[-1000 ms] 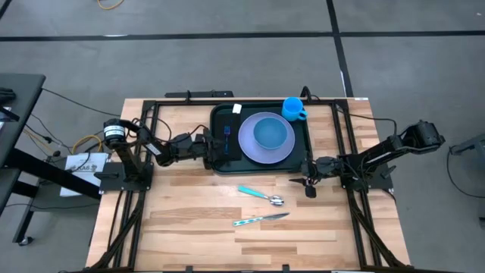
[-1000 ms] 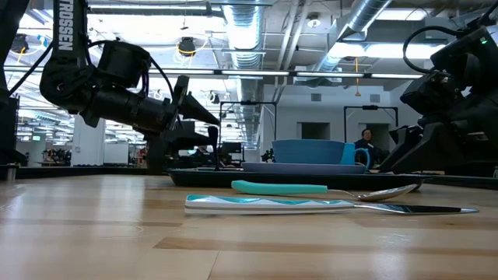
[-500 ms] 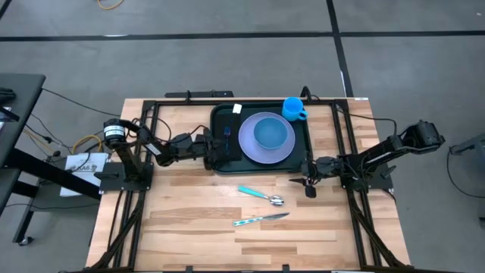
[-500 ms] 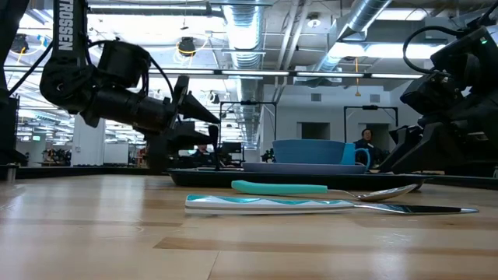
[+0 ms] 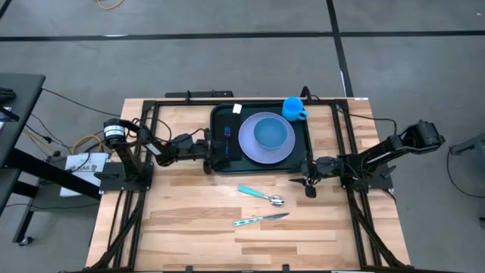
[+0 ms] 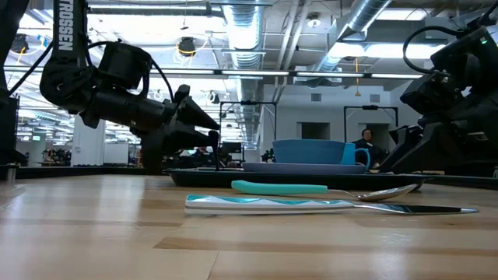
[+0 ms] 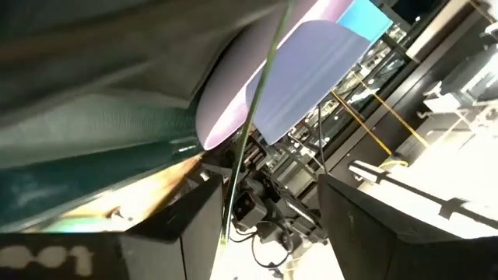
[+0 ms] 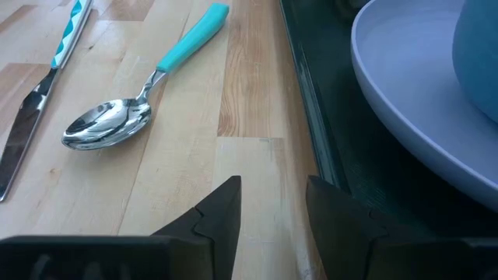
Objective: Set up tray
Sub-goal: Put the blue fork on the black napkin on the black tray
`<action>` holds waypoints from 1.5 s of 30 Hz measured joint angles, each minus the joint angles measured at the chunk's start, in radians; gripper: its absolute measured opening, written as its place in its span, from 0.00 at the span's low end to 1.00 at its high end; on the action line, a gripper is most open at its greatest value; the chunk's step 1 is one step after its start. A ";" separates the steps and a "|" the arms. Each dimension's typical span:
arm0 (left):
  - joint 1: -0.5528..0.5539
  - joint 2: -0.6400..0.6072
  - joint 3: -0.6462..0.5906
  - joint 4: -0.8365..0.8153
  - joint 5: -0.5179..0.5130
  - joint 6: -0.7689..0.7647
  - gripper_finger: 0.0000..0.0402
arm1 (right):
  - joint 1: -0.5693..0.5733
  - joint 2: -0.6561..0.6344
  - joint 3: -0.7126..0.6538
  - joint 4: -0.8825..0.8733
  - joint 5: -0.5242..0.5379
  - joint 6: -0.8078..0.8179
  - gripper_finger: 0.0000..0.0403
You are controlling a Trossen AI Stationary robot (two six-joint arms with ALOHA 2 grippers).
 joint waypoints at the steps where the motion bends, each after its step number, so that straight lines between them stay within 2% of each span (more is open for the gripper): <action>1: 0.000 0.000 0.000 -0.001 0.002 -0.017 0.49 | 0.000 0.000 0.000 0.000 0.000 0.000 0.34; 14: 0.000 -0.001 0.000 -0.027 0.018 -0.213 0.49 | 0.000 0.000 0.000 0.000 0.000 0.000 0.34; 45: 0.097 -0.001 0.001 -0.089 0.019 -0.388 0.48 | 0.000 0.000 0.000 0.000 0.000 0.000 0.34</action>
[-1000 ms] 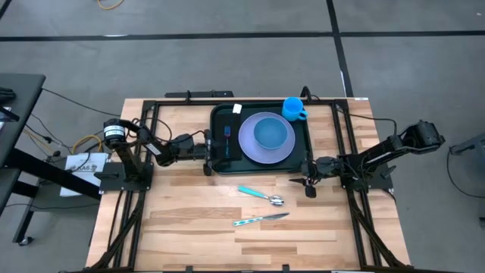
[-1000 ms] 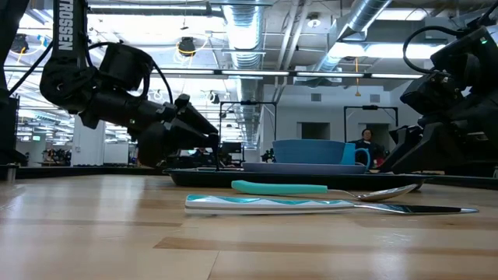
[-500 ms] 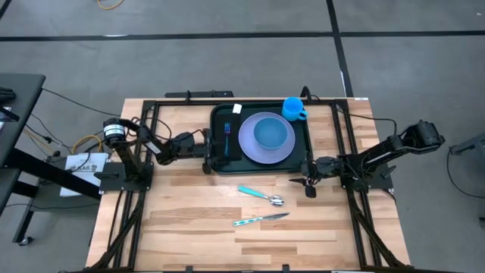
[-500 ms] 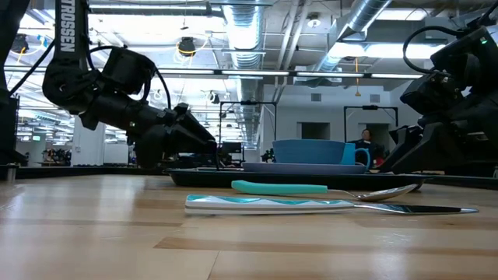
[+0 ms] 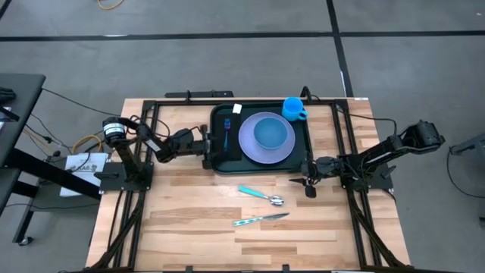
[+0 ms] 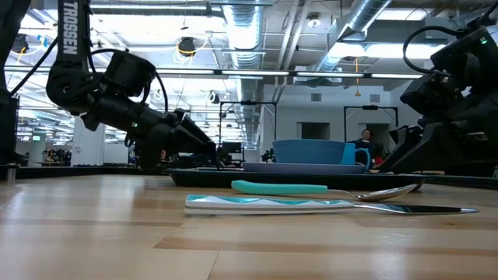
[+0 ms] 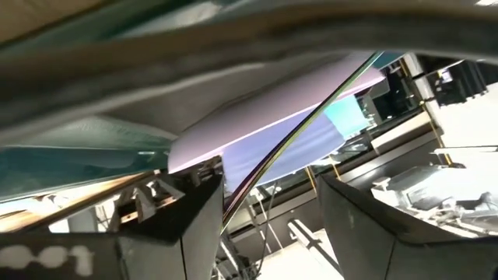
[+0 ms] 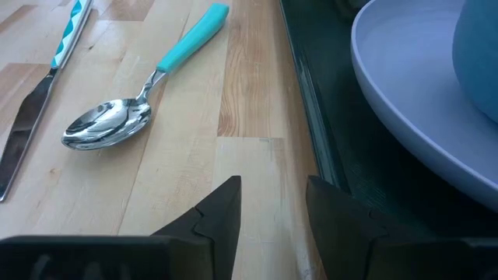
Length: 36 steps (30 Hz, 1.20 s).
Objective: Set up tray
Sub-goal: Put the blue fork on the black napkin on the black tray, then put the blue spoon to the left of the blue fork on the black napkin on the black tray
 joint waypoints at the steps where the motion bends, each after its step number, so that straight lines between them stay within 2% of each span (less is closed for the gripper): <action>1: 0.005 0.000 0.000 0.000 0.004 0.000 0.48 | 0.000 0.000 0.000 0.000 0.000 0.000 0.34; 10: 0.010 0.000 0.000 -0.001 0.084 -0.077 0.48 | 0.000 0.000 0.000 0.000 0.000 0.000 0.34; 31: 0.010 0.000 0.001 -0.007 0.127 -0.147 0.48 | 0.000 0.000 0.000 0.000 0.000 0.000 0.34; 34: 0.010 0.000 0.001 -0.005 0.111 -0.111 0.48 | 0.000 0.000 0.000 0.000 0.000 0.000 0.34; 36: 0.010 0.000 0.001 0.022 0.111 0.028 0.48 | 0.000 0.000 0.000 0.000 0.000 0.000 0.34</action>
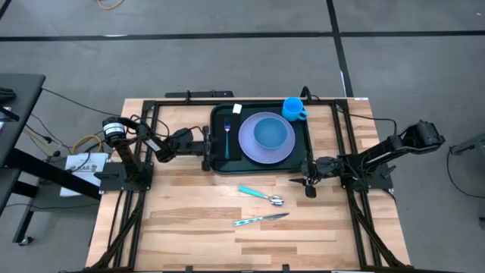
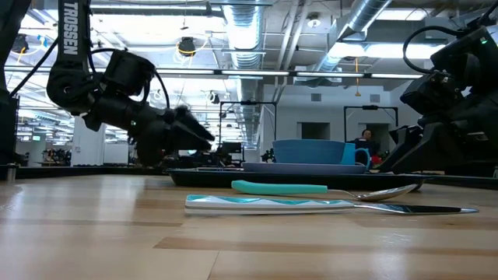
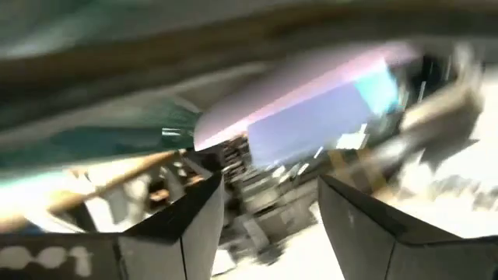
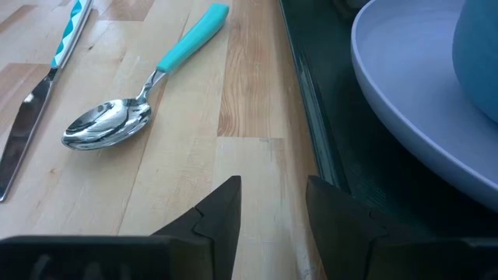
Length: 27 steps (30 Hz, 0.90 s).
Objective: Set up tray
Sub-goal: Put the blue spoon to the left of the blue fork on the black napkin on the black tray
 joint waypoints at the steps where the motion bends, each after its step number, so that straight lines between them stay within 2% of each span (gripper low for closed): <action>1: 0.000 0.000 0.000 0.019 0.005 0.099 0.48 | 0.000 0.000 0.000 0.000 0.000 0.000 0.34; 4: 0.000 0.000 0.000 0.075 0.056 0.373 0.48 | 0.000 0.000 0.000 0.000 0.000 0.000 0.35; 12: 0.000 0.000 0.000 0.226 0.091 0.913 0.48 | 0.000 0.000 0.000 0.000 0.000 0.000 0.34; 16: 0.000 0.000 0.000 0.250 0.143 1.183 0.48 | 0.000 0.000 0.000 0.000 0.000 0.000 0.35; 19: 0.000 0.000 0.000 0.233 0.176 1.274 0.48 | 0.000 0.000 0.000 0.000 0.000 0.000 0.34; 27: -0.012 0.000 0.000 0.225 0.193 1.292 0.48 | 0.000 0.000 0.000 0.000 0.000 0.000 0.35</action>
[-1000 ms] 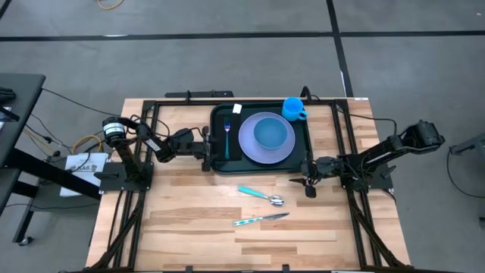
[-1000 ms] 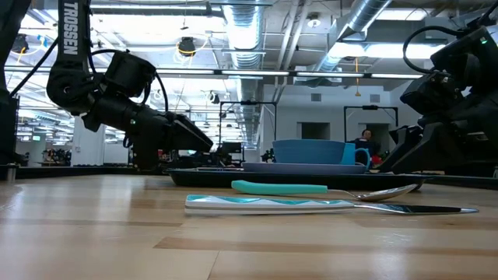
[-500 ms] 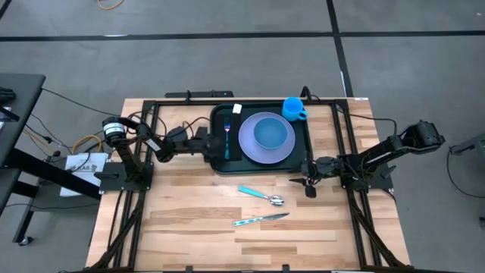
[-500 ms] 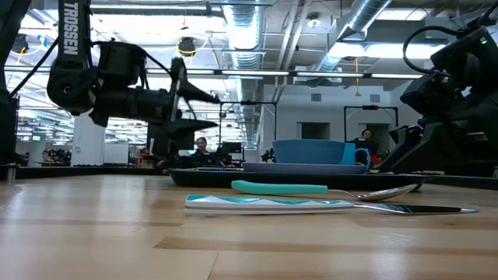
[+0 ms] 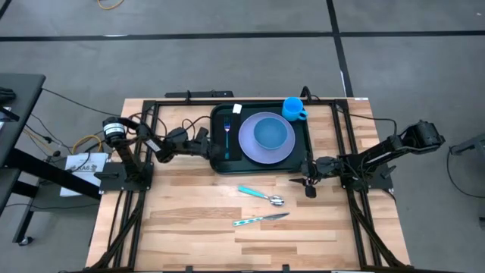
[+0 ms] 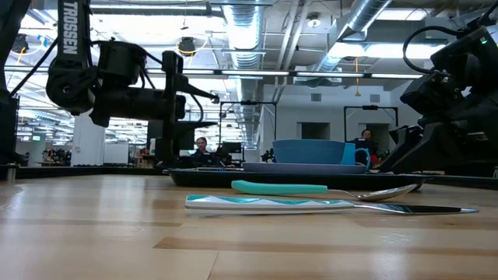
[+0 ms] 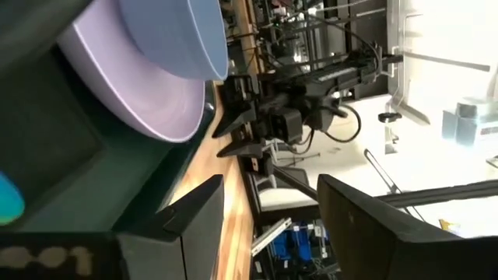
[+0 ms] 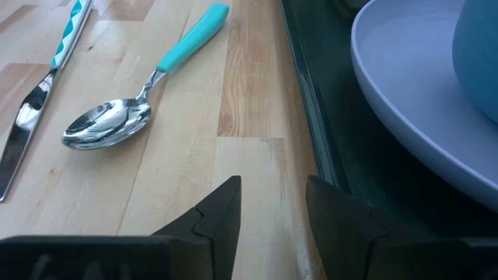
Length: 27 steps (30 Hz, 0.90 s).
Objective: Set up tray
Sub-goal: Put the blue spoon to the left of the blue fork on the black napkin on the black tray
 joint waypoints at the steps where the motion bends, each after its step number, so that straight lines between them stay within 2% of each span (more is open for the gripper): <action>1: -0.004 0.000 0.000 0.000 0.002 0.000 0.48 | 0.000 0.000 0.000 0.000 0.000 0.000 0.34; 6: -0.019 0.000 0.000 -0.002 -0.007 -0.024 0.48 | 0.000 0.000 0.000 0.000 0.000 0.000 0.34; 12: -0.021 0.000 0.000 -0.054 -0.068 -0.027 0.48 | 0.000 0.000 0.000 0.000 0.000 0.000 0.34; 19: -0.021 0.000 0.000 -0.148 -0.236 -0.146 0.48 | 0.000 0.000 0.000 0.000 0.000 0.000 0.34; 24: -0.026 0.000 0.000 -0.197 -0.193 -0.291 0.48 | 0.000 0.000 0.000 0.000 0.000 0.000 0.34; 27: -0.032 0.000 0.000 -0.236 -0.196 -0.242 0.48 | 0.000 0.000 0.000 0.000 0.000 0.000 0.34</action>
